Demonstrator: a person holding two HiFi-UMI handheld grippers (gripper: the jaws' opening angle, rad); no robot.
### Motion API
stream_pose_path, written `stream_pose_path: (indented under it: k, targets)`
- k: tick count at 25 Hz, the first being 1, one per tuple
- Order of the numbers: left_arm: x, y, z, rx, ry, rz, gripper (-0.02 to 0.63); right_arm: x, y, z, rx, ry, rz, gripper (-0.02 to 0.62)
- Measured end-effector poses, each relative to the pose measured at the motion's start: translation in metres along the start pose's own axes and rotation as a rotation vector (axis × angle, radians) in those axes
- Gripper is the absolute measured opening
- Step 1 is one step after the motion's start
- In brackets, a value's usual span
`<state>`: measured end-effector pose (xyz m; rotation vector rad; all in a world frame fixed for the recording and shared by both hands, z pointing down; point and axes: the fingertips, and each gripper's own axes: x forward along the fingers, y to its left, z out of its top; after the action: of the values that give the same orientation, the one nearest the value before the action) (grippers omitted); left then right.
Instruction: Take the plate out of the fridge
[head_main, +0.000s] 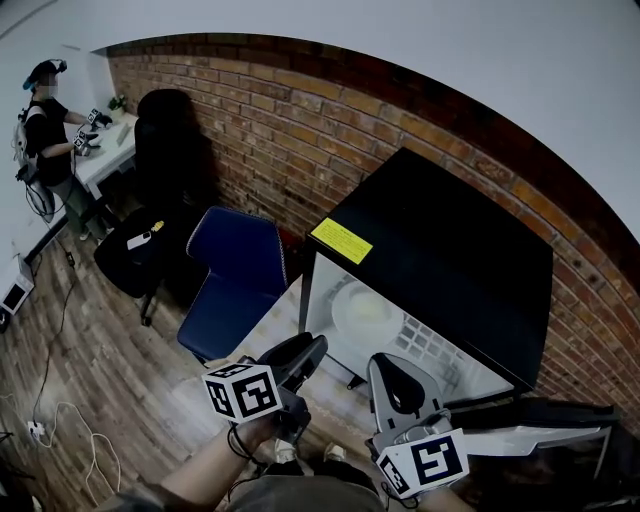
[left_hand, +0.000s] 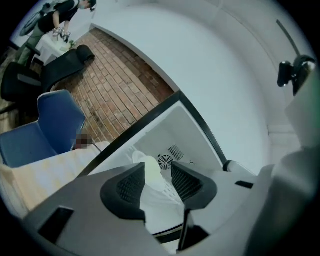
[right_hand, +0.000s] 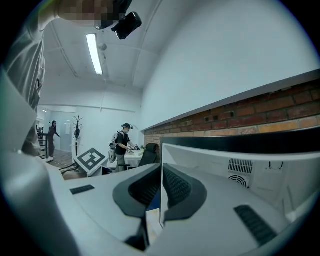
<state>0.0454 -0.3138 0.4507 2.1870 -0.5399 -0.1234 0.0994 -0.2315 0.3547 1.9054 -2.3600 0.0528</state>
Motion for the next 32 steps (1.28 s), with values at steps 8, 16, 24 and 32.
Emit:
stream_pose_path:
  k: [8, 16, 24, 32]
  targets:
    - [0.022, 0.011, -0.015, -0.22, 0.0, -0.012, 0.161, 0.009, -0.005, -0.002, -0.011, 0.007, 0.054, 0.032]
    - [0.045, 0.028, -0.03, -0.341, 0.015, 0.004, 0.161, 0.009, -0.016, -0.014, -0.003, 0.035, 0.056, 0.032]
    - [0.066, 0.043, -0.041, -0.437, 0.041, 0.001, 0.16, 0.01, -0.024, -0.027, 0.008, 0.073, 0.045, 0.032]
    - [0.088, 0.051, -0.052, -0.549, 0.057, -0.004, 0.155, 0.009, -0.022, -0.041, 0.007, 0.107, 0.049, 0.032]
